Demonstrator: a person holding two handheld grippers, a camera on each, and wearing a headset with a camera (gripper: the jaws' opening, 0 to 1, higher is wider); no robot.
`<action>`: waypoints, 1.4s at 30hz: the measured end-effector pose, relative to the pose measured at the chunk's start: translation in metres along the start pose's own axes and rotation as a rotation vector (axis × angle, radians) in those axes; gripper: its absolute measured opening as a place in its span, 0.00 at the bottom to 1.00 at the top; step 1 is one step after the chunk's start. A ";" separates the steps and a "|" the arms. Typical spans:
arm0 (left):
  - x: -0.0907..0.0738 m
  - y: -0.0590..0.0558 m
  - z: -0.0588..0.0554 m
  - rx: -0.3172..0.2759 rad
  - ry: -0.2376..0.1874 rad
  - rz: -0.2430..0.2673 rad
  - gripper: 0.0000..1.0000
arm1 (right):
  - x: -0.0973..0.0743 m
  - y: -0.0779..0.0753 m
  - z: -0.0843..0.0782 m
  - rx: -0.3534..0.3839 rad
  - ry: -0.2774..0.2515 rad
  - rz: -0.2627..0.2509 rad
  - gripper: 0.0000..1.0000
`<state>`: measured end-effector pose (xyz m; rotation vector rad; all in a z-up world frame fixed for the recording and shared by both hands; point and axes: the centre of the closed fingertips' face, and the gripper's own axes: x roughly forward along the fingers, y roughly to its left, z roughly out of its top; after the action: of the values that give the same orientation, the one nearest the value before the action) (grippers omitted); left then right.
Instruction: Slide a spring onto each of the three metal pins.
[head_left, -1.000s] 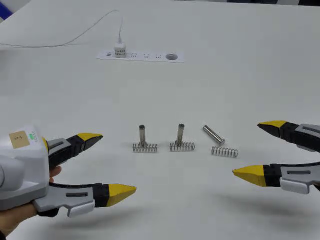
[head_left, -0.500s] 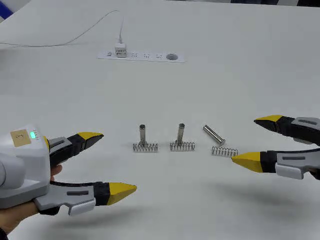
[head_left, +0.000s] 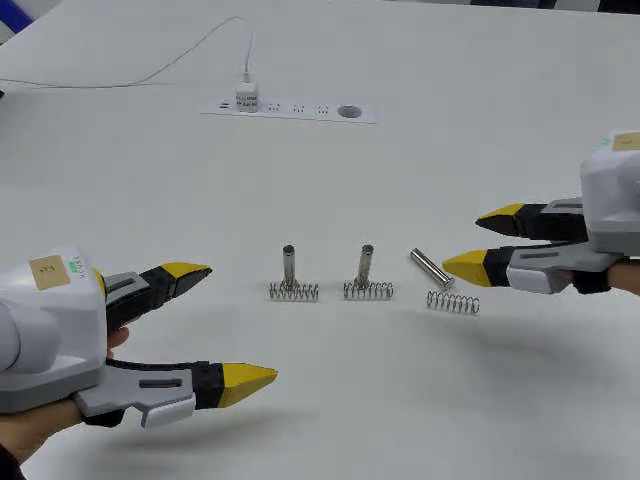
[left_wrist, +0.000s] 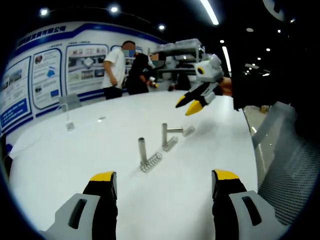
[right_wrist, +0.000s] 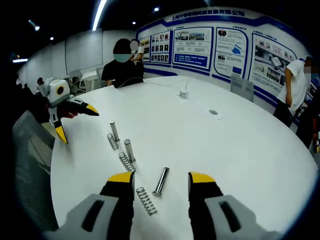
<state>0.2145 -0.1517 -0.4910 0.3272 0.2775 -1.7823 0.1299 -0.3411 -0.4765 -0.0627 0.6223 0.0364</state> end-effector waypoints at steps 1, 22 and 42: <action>0.000 0.000 0.000 -0.001 0.000 0.000 0.79 | 0.002 0.000 0.000 0.001 0.006 0.000 0.43; 0.001 -0.001 -0.007 -0.013 0.007 -0.003 0.78 | 0.046 -0.003 -0.015 0.036 0.198 0.005 0.26; 0.001 -0.001 -0.010 -0.019 0.011 -0.004 0.77 | 0.069 -0.007 -0.032 0.114 0.345 -0.032 0.14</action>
<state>0.2144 -0.1493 -0.5006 0.3227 0.3031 -1.7811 0.1672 -0.3489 -0.5426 0.0323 0.9670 -0.0421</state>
